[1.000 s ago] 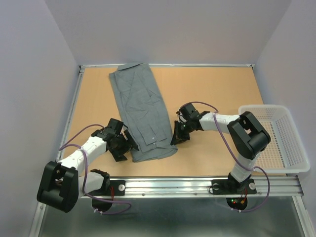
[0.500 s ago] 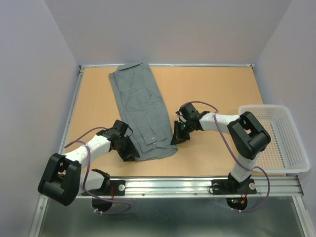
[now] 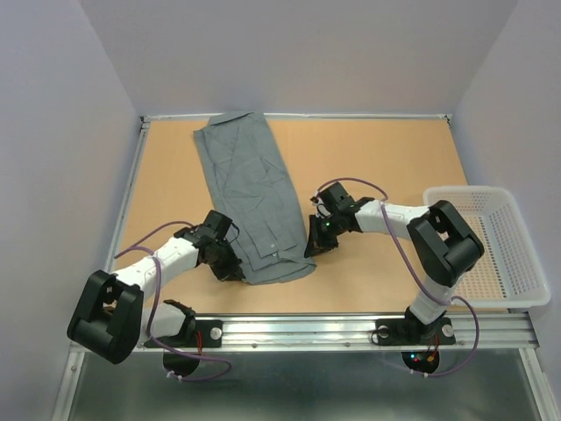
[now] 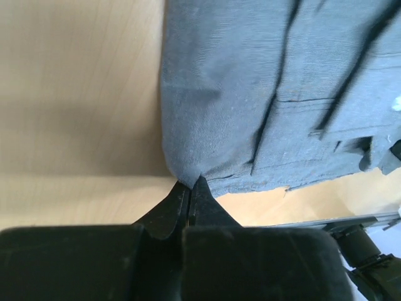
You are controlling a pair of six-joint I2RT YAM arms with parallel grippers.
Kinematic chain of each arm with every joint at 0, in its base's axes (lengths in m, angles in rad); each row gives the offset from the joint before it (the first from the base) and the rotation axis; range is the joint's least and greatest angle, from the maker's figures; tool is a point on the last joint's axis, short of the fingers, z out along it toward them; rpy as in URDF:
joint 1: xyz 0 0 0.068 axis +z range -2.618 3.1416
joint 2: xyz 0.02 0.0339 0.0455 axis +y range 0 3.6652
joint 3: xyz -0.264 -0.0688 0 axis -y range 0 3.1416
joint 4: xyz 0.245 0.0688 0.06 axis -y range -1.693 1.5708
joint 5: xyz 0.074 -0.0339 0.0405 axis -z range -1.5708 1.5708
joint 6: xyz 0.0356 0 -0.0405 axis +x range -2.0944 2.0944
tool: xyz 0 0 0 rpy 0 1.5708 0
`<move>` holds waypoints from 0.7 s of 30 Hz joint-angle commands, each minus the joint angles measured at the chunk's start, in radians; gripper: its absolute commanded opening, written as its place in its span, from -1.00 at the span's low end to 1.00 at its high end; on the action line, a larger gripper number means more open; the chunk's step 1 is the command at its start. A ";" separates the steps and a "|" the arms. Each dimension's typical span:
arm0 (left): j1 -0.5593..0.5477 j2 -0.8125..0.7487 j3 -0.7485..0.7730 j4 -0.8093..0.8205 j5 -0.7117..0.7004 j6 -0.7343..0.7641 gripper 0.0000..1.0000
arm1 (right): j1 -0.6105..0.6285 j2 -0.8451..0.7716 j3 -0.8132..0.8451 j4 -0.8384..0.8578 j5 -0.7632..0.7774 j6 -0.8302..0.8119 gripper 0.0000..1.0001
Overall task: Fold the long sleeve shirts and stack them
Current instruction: Fold the shirt
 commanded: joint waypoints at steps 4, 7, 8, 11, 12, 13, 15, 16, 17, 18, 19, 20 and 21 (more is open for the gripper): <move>-0.018 -0.062 0.132 -0.251 -0.070 0.128 -1.00 | -0.002 -0.088 0.026 -0.191 0.064 -0.152 -0.99; -0.049 -0.125 0.118 -0.297 -0.010 0.109 -1.00 | -0.002 -0.122 0.029 -0.295 0.076 -0.218 -0.99; -0.070 -0.144 0.105 -0.309 0.027 0.098 -1.00 | -0.002 -0.139 0.029 -0.340 0.078 -0.242 -0.99; -0.084 -0.197 0.091 -0.340 0.061 0.078 -1.00 | -0.002 -0.160 0.047 -0.424 0.078 -0.273 -0.99; -0.084 -0.207 0.095 -0.349 0.055 0.079 -1.00 | -0.002 -0.166 0.058 -0.441 0.081 -0.279 -0.99; -0.084 -0.222 0.103 -0.349 0.052 0.075 -1.00 | -0.002 -0.171 0.093 -0.458 0.093 -0.284 -0.99; -0.084 -0.214 0.133 -0.335 0.038 0.070 -1.00 | -0.002 -0.167 0.139 -0.503 0.130 -0.288 -0.99; -0.084 -0.204 0.147 -0.314 0.033 0.072 -1.00 | -0.001 -0.160 0.171 -0.515 0.142 -0.287 -0.99; -0.082 -0.187 0.178 -0.308 0.021 0.085 -1.00 | -0.002 -0.151 0.235 -0.542 0.168 -0.281 -0.99; -0.079 -0.169 0.195 -0.302 0.010 0.093 -1.00 | -0.002 -0.139 0.277 -0.555 0.176 -0.281 -0.99; -0.075 -0.127 0.212 -0.292 0.003 0.105 -1.00 | -0.002 -0.127 0.314 -0.569 0.180 -0.282 -0.99; -0.067 -0.109 0.233 -0.285 -0.020 0.124 -1.00 | -0.004 -0.093 0.394 -0.598 0.196 -0.285 -0.99; -0.059 -0.092 0.282 -0.283 -0.042 0.135 -1.00 | -0.004 -0.075 0.433 -0.612 0.205 -0.288 -0.99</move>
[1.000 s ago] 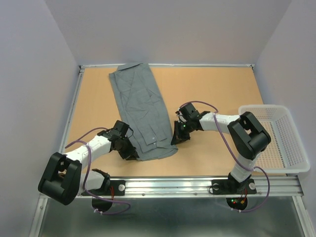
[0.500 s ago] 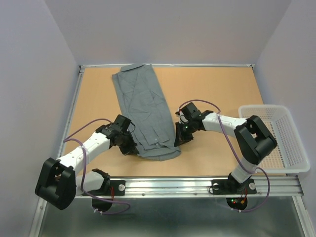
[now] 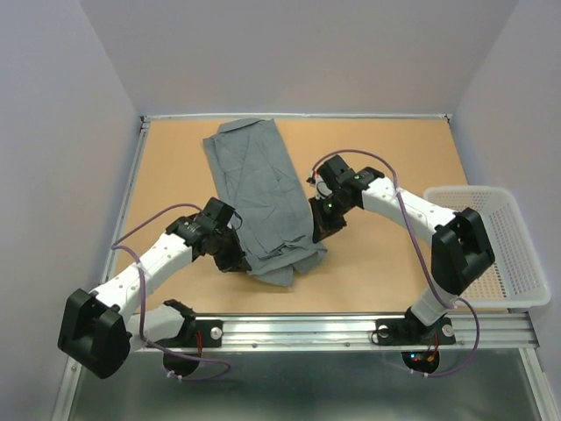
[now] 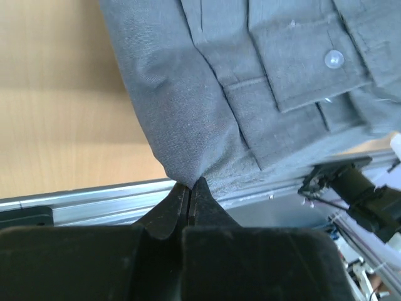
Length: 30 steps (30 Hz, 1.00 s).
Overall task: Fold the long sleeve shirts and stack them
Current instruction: Fold the shirt
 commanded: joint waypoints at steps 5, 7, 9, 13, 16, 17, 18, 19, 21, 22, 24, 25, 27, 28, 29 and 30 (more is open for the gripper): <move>0.090 0.131 0.217 -0.010 -0.206 0.120 -1.00 | -0.034 0.156 0.361 -0.153 0.144 -0.071 -0.99; 0.123 0.161 0.226 0.019 -0.208 0.140 -1.00 | -0.048 0.217 0.446 -0.167 0.150 -0.076 -0.99; 0.179 0.178 0.227 0.074 -0.190 0.163 -1.00 | -0.061 0.278 0.503 -0.170 0.158 -0.079 -0.99; 0.245 0.226 0.266 0.140 -0.200 0.193 -1.00 | -0.075 0.370 0.669 -0.173 0.149 -0.079 -0.99; 0.268 0.259 0.298 0.186 -0.220 0.209 -1.00 | -0.078 0.433 0.745 -0.174 0.152 -0.083 -0.99; 0.276 0.265 0.304 0.195 -0.222 0.213 -1.00 | -0.078 0.446 0.786 -0.178 0.152 -0.082 -0.99; 0.281 0.271 0.309 0.202 -0.226 0.219 -1.00 | -0.080 0.459 0.809 -0.178 0.151 -0.083 -0.99; 0.284 0.276 0.309 0.209 -0.229 0.221 -1.00 | -0.081 0.470 0.828 -0.176 0.149 -0.082 -0.99; 0.301 0.283 0.300 0.237 -0.231 0.224 -1.00 | -0.080 0.508 0.880 -0.174 0.138 -0.085 -0.99; 0.313 0.288 0.297 0.242 -0.234 0.226 -1.00 | -0.081 0.521 0.898 -0.174 0.135 -0.086 -0.99; 0.327 0.296 0.289 0.261 -0.230 0.229 -1.00 | -0.080 0.557 0.932 -0.176 0.132 -0.089 -0.99; 0.331 0.299 0.287 0.269 -0.231 0.232 -1.00 | -0.083 0.570 0.964 -0.174 0.131 -0.092 -0.99; 0.344 0.305 0.289 0.289 -0.239 0.235 -1.00 | -0.083 0.590 0.992 -0.171 0.128 -0.097 -0.98; 0.348 0.309 0.290 0.295 -0.242 0.238 -1.00 | -0.083 0.614 1.009 -0.171 0.129 -0.100 -0.99; 0.353 0.322 0.293 0.306 -0.252 0.241 -1.00 | -0.083 0.625 1.035 -0.171 0.129 -0.099 -0.99; 0.359 0.329 0.300 0.314 -0.257 0.244 -1.00 | -0.083 0.646 1.050 -0.170 0.131 -0.099 -0.99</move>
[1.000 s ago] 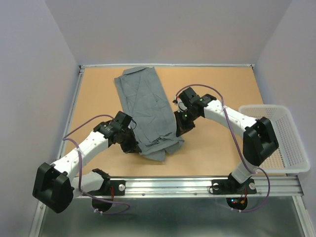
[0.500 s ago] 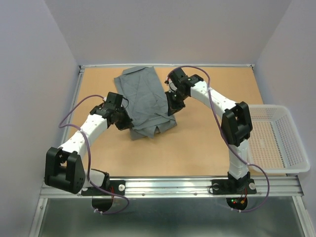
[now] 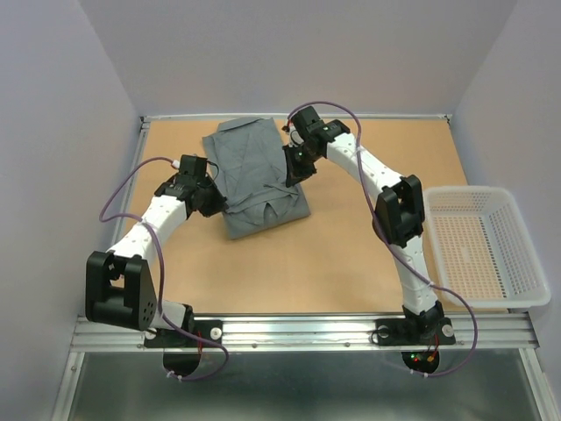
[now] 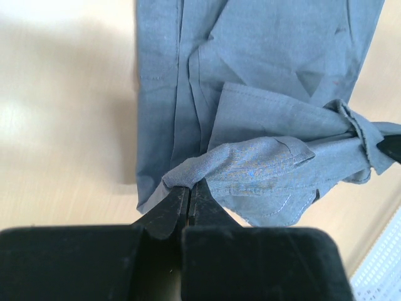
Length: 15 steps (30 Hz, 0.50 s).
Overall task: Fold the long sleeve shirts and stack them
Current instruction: Fold the shirt
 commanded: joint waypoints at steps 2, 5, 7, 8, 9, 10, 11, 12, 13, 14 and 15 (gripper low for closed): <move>0.032 0.043 0.035 0.050 -0.063 0.046 -1.00 | -0.016 0.064 0.131 -0.005 0.023 -0.028 -0.99; 0.038 0.074 0.049 0.080 -0.073 0.050 -1.00 | -0.018 0.090 0.151 0.016 0.027 -0.026 -0.98; 0.041 0.094 0.057 0.090 -0.076 0.052 -1.00 | -0.019 0.099 0.155 0.027 0.030 -0.026 -0.98; 0.043 0.100 0.063 0.096 -0.078 0.052 -1.00 | -0.019 0.106 0.155 0.030 0.032 -0.026 -0.97; 0.043 0.103 0.067 0.100 -0.079 0.052 -1.00 | -0.019 0.109 0.162 0.037 0.033 -0.023 -0.97; 0.043 0.106 0.078 0.102 -0.082 0.053 -1.00 | -0.019 0.110 0.163 0.041 0.035 -0.025 -0.97; 0.044 0.108 0.081 0.113 -0.092 0.055 -1.00 | -0.019 0.109 0.163 0.045 0.036 -0.023 -0.97; 0.044 0.108 0.083 0.122 -0.096 0.056 -1.00 | -0.019 0.106 0.163 0.056 0.038 -0.023 -0.97; 0.044 0.111 0.089 0.125 -0.096 0.059 -1.00 | -0.021 0.107 0.160 0.062 0.041 -0.023 -0.97; 0.044 0.111 0.093 0.128 -0.104 0.059 -1.00 | -0.021 0.106 0.159 0.070 0.046 -0.022 -0.97; 0.046 0.114 0.103 0.134 -0.136 0.064 -1.00 | -0.021 0.106 0.159 0.086 0.055 -0.019 -0.97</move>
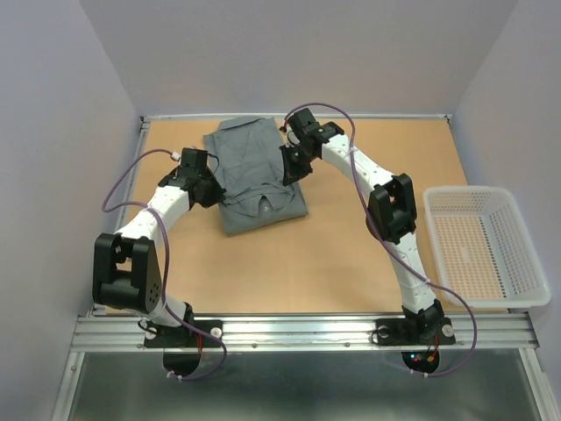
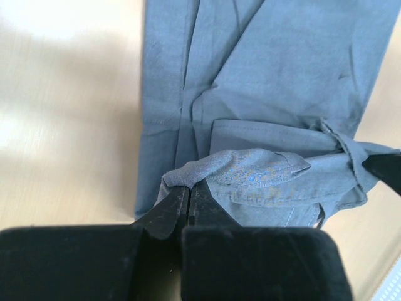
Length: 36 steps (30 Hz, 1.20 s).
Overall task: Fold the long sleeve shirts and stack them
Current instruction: Fold the shirt
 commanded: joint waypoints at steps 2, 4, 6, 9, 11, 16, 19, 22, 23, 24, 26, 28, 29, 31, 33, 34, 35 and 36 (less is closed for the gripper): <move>0.013 0.007 0.064 0.050 -0.115 0.038 -1.00 | -0.021 -0.007 0.070 0.087 0.050 -0.017 -0.95; 0.015 0.022 0.067 0.062 -0.115 0.042 -1.00 | -0.024 0.002 0.073 0.099 0.056 -0.013 -0.92; 0.015 0.034 0.070 0.070 -0.118 0.043 -1.00 | -0.026 0.010 0.075 0.119 0.059 -0.011 -0.90; 0.015 0.057 0.062 0.076 -0.138 0.039 -1.00 | -0.026 0.030 0.079 0.144 0.067 -0.014 -0.84; 0.017 0.074 0.053 0.085 -0.147 0.035 -1.00 | -0.026 0.044 0.079 0.159 0.065 -0.014 -0.81; 0.021 0.104 0.027 0.122 -0.163 0.025 -0.99 | -0.024 0.059 0.065 0.184 0.064 -0.010 -0.67; 0.023 0.122 0.033 0.133 -0.178 0.026 -0.94 | -0.026 0.059 0.059 0.194 0.071 -0.008 -0.61; 0.024 0.130 0.045 0.150 -0.192 0.031 -0.92 | -0.026 0.058 0.062 0.207 0.079 -0.010 -0.60; 0.024 0.139 0.052 0.153 -0.187 0.041 -0.91 | -0.026 0.056 0.068 0.211 0.084 -0.010 -0.60; 0.024 0.143 0.065 0.157 -0.181 0.048 -0.89 | -0.026 0.055 0.070 0.213 0.091 -0.008 -0.60; 0.024 0.154 0.073 0.172 -0.168 0.060 -0.87 | -0.026 0.051 0.070 0.216 0.094 -0.003 -0.63; 0.024 0.168 0.082 0.192 -0.158 0.080 -0.83 | -0.026 0.042 0.064 0.219 0.100 0.003 -0.63; 0.024 0.171 0.087 0.202 -0.155 0.091 -0.82 | -0.026 0.033 0.049 0.221 0.107 0.007 -0.63; 0.024 0.179 0.102 0.219 -0.152 0.117 -0.78 | -0.024 0.015 0.026 0.231 0.129 0.023 -0.63; 0.024 0.189 0.119 0.242 -0.140 0.146 -0.72 | -0.027 -0.027 -0.022 0.248 0.154 0.030 -0.50; 0.024 0.192 0.125 0.248 -0.137 0.153 -0.70 | -0.027 -0.043 -0.042 0.256 0.160 0.033 -0.41; 0.024 0.196 0.130 0.264 -0.131 0.160 -0.67 | -0.029 -0.074 -0.059 0.271 0.166 0.036 -0.15; 0.024 0.194 0.134 0.272 -0.128 0.169 -0.65 | -0.026 -0.094 -0.100 0.282 0.169 0.049 -0.03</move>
